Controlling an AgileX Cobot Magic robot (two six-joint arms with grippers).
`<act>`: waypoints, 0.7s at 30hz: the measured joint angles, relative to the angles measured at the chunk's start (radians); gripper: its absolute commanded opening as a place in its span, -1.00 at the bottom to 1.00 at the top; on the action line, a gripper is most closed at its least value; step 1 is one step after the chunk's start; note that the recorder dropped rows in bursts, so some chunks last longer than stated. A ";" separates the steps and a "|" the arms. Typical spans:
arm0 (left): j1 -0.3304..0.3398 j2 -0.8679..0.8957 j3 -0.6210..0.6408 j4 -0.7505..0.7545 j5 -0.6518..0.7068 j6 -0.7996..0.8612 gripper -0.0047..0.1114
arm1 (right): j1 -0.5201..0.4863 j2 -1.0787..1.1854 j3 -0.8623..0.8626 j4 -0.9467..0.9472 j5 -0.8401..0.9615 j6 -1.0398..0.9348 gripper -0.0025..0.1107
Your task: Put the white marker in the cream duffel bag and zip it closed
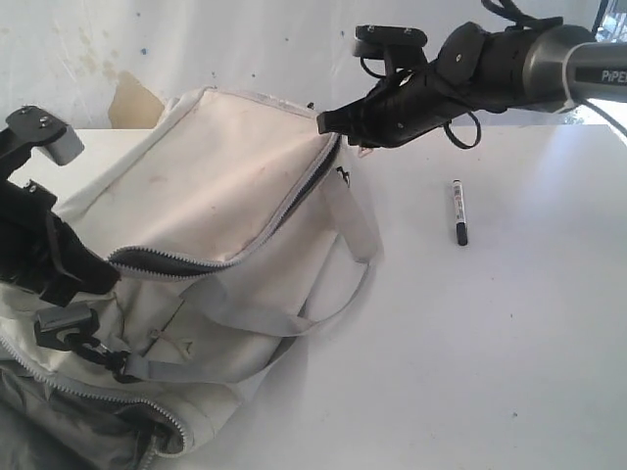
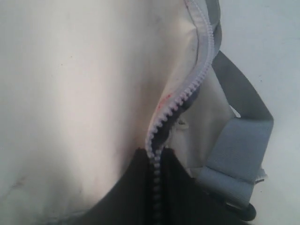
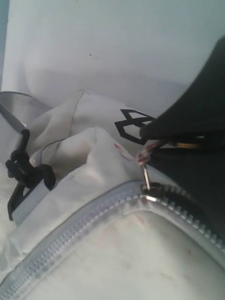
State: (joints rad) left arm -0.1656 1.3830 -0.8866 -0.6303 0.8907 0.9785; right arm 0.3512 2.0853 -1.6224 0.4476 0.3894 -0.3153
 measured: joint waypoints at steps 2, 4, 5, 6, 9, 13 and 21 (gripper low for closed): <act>0.000 0.000 0.000 0.000 -0.007 -0.004 -0.92 | -0.002 0.016 -0.005 0.000 -0.001 0.000 -0.96; 0.000 0.000 0.000 0.000 -0.009 -0.004 -0.92 | -0.002 0.024 -0.009 0.000 -0.001 0.000 -0.96; 0.000 0.000 0.000 0.000 -0.014 -0.004 -0.92 | -0.002 0.025 -0.009 0.000 -0.001 0.000 -0.95; 0.000 0.000 0.000 0.000 -0.017 -0.004 -0.92 | -0.002 0.027 -0.009 0.000 -0.001 0.000 -0.92; 0.000 0.000 0.001 0.000 -0.025 -0.004 -0.92 | -0.002 0.027 -0.010 0.002 0.010 0.000 -0.67; 0.002 0.000 0.001 0.000 -0.035 0.005 -0.92 | -0.008 0.027 -0.013 0.008 0.062 0.000 -0.23; 0.002 0.000 0.001 -0.006 -0.045 0.045 -0.31 | -0.013 -0.005 -0.013 0.021 0.223 0.000 -0.05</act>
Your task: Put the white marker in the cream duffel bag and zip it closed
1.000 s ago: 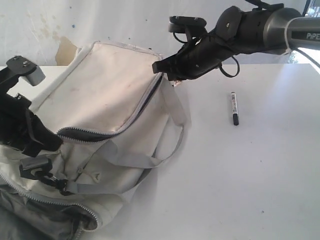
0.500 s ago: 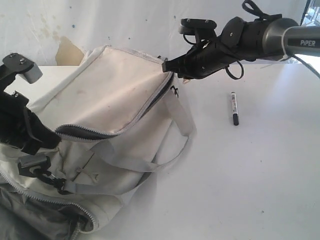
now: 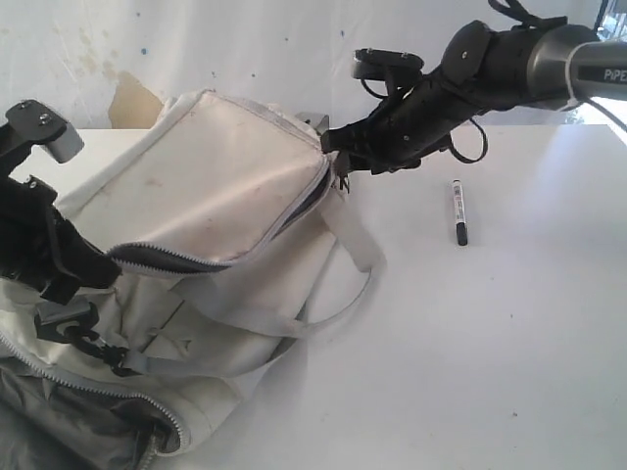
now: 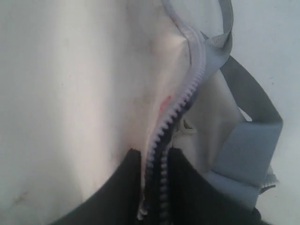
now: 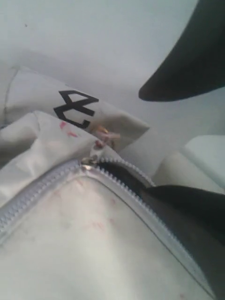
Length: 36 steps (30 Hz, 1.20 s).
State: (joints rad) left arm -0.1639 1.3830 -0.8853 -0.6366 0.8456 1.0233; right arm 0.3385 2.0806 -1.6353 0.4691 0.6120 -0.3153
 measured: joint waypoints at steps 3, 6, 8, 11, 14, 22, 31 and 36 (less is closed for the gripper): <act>0.000 0.000 0.000 -0.017 -0.006 0.000 -0.07 | 0.000 -0.032 0.000 0.002 0.075 0.000 -0.06; 0.000 0.000 0.000 -0.036 -0.010 0.000 0.06 | 0.000 -0.064 0.000 0.002 0.149 0.000 -0.19; 0.000 0.000 0.000 -0.039 -0.012 0.000 0.12 | 0.000 -0.086 0.000 0.002 0.201 0.000 -0.28; 0.000 0.000 0.000 -0.043 -0.003 0.000 0.17 | 0.000 -0.115 0.000 0.002 0.272 0.000 -0.40; -0.007 0.000 0.000 -0.045 0.041 0.024 0.18 | 0.000 -0.139 -0.002 -0.009 0.342 0.033 -0.62; -0.152 0.000 0.000 0.125 0.014 0.087 0.18 | 0.000 -0.226 0.053 -0.132 0.435 0.179 -0.82; -0.299 0.018 0.152 0.197 -0.276 0.257 0.18 | 0.000 -0.397 0.280 -0.150 0.365 0.185 -0.82; -0.340 0.052 0.216 0.197 -0.415 0.294 0.18 | 0.000 -0.453 0.358 -0.164 0.306 0.185 -0.82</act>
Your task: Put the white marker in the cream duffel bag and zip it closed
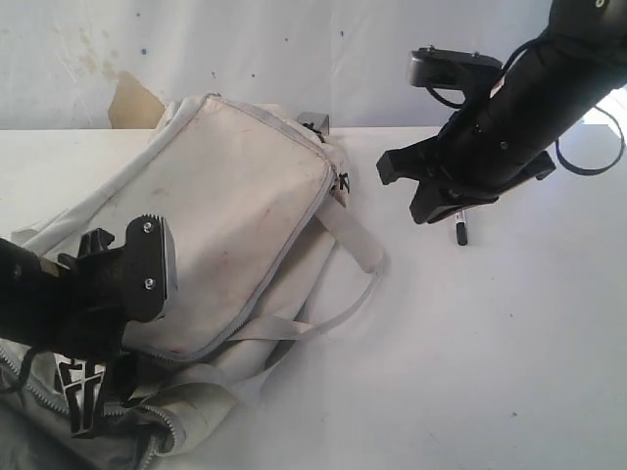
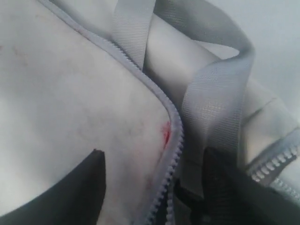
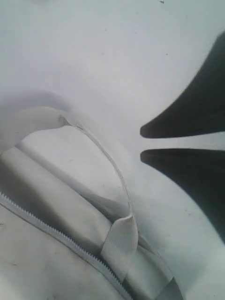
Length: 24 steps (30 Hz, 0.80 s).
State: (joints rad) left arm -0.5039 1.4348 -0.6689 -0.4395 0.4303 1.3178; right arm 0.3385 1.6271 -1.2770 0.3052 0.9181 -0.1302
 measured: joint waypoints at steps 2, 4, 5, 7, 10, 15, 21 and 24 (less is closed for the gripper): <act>-0.003 0.020 0.011 -0.041 -0.045 0.017 0.18 | 0.000 -0.009 0.007 -0.005 -0.012 0.000 -0.82; -0.003 0.032 0.012 -0.114 -0.062 0.084 0.15 | 0.000 -0.009 0.007 -0.006 -0.016 0.000 -0.82; -0.003 0.040 0.012 -0.157 -0.067 0.122 0.12 | 0.000 -0.009 0.007 -0.006 -0.018 0.000 -0.82; -0.004 0.055 0.012 -0.207 -0.079 0.166 -0.06 | 0.000 -0.009 0.007 -0.008 -0.027 0.000 -0.82; -0.004 0.072 0.013 -0.224 -0.096 0.178 -0.53 | 0.000 -0.009 0.007 -0.013 -0.032 0.000 -0.82; -0.004 0.072 0.013 -0.247 -0.100 0.180 -0.92 | 0.000 -0.009 0.007 -0.019 -0.037 0.000 -0.82; -0.004 0.058 0.008 -0.352 -0.100 0.180 -0.92 | 0.000 -0.009 0.007 -0.022 -0.040 0.000 -0.82; -0.004 0.026 -0.019 -0.440 -0.100 0.178 -0.92 | 0.000 -0.009 0.007 -0.022 -0.040 0.000 -0.82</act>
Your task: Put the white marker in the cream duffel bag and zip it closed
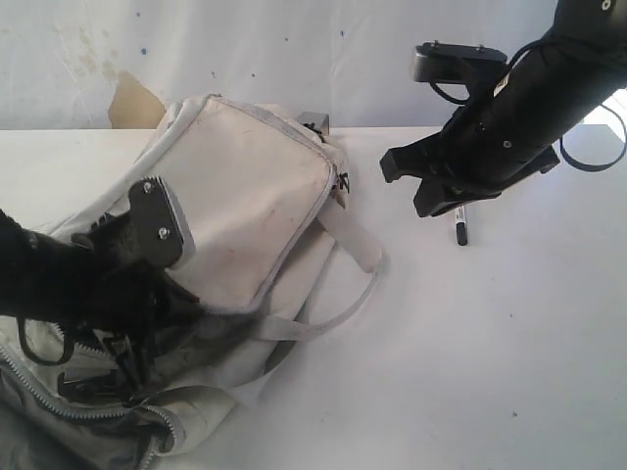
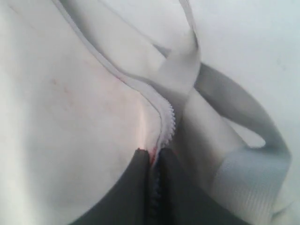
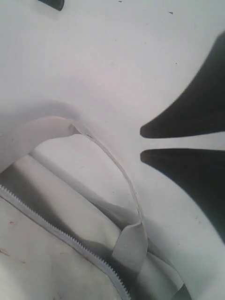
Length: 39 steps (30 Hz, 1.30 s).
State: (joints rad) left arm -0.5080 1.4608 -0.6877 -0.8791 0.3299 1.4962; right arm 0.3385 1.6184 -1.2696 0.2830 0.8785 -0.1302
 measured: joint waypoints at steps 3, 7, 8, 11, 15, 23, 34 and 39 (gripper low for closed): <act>0.000 -0.031 -0.029 -0.064 -0.026 -0.036 -0.92 | 0.000 0.000 0.000 -0.002 -0.001 0.000 -0.82; 0.020 -0.056 -0.073 -0.095 -0.074 -0.181 -0.92 | 0.000 0.000 0.000 -0.002 -0.002 0.000 -0.82; 0.032 -0.059 -0.081 -0.097 -0.079 -0.217 -0.92 | 0.000 0.000 0.000 -0.002 -0.005 0.000 -0.82; 0.079 -0.065 -0.092 -0.106 -0.085 -0.318 -0.92 | 0.000 0.002 0.000 -0.006 -0.018 0.011 -0.82; 0.151 -0.067 -0.110 -0.107 -0.085 -0.468 -0.92 | 0.000 0.018 0.000 -0.012 -0.023 0.015 -0.82; 0.286 -0.111 -0.143 -0.187 -0.119 -0.575 -0.92 | 0.000 0.036 0.000 -0.020 -0.037 0.017 -0.82; 0.399 -0.190 -0.145 -0.352 -0.282 -0.580 -0.92 | 0.000 0.039 0.000 -0.022 -0.094 0.019 -0.82; 0.399 -0.197 -0.145 -0.361 -0.284 -0.580 -0.92 | 0.000 0.050 0.000 -0.023 -0.149 0.066 -0.69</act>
State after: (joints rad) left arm -0.1092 1.2634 -0.8330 -1.2400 0.0461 0.9162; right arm 0.3385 1.6684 -1.2696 0.2595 0.7298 -0.0642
